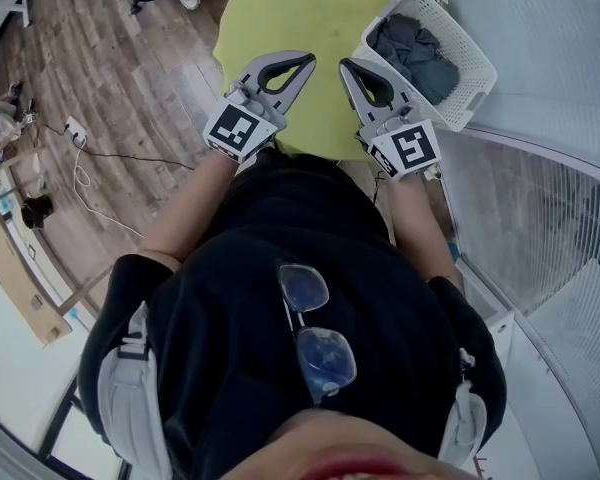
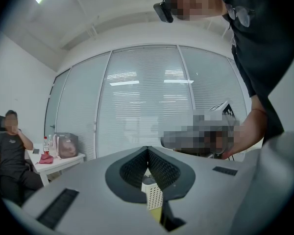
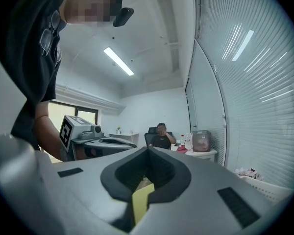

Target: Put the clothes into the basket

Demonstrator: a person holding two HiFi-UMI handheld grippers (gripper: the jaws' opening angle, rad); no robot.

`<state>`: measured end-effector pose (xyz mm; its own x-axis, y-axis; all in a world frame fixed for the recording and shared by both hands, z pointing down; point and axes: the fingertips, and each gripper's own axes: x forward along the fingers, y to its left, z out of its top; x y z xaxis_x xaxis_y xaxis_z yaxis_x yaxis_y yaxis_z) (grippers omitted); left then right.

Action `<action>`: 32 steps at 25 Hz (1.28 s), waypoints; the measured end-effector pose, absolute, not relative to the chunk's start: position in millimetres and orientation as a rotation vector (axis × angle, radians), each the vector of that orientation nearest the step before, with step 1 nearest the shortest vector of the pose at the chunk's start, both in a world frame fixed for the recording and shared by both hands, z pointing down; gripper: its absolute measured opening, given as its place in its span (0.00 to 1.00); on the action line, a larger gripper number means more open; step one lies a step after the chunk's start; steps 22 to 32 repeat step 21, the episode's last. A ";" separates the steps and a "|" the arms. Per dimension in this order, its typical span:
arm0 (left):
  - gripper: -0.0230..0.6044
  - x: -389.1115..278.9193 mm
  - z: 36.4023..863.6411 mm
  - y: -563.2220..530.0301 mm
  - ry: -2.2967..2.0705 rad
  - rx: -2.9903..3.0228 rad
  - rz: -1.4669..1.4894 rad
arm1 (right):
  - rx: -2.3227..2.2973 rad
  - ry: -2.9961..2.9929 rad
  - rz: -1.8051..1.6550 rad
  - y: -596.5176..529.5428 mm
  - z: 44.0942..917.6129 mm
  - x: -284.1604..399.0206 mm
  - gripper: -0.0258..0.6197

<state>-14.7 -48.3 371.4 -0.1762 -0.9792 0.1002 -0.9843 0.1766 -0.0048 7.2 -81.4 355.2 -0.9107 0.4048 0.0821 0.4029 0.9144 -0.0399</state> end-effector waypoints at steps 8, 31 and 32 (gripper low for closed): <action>0.05 -18.7 377.1 -38.9 -2.356 1.974 0.104 | -0.641 -2.996 0.047 -71.0 363.6 1.7 0.08; 0.05 -23.8 380.0 -22.7 -2.349 1.971 0.097 | -0.637 -2.995 0.055 -53.4 363.7 -2.6 0.08; 0.05 -23.8 380.0 -22.7 -2.349 1.971 0.097 | -0.637 -2.995 0.055 -53.4 363.7 -2.6 0.08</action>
